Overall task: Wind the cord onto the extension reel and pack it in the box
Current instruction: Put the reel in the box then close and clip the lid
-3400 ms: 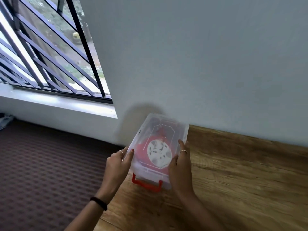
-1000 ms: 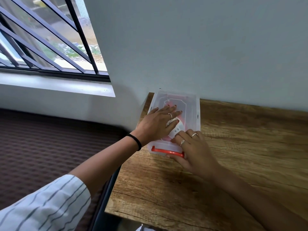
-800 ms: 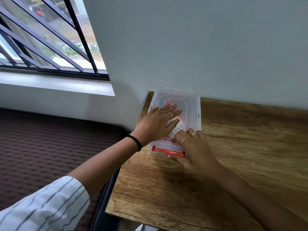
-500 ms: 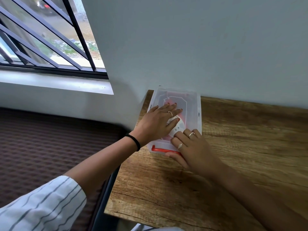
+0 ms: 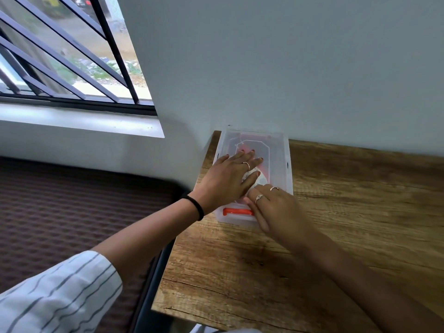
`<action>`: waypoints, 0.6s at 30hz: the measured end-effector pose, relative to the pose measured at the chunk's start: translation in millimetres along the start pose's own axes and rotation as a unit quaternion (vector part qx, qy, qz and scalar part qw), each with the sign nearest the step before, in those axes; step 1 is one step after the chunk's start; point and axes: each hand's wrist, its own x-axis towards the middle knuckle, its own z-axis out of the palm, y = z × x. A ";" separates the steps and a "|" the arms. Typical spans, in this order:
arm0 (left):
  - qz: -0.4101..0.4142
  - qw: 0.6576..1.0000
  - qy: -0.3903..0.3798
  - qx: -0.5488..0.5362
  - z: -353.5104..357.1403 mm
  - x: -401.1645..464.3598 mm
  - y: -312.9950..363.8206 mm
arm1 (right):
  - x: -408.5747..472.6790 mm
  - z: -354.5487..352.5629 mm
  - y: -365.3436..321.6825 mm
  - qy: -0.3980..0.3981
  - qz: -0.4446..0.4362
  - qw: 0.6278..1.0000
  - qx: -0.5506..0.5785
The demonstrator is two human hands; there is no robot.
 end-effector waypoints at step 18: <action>-0.191 0.981 0.026 0.005 -9.9 65.7 -26.0 | 157.8 28.1 148.1 -0.164 0.328 0.926 0.088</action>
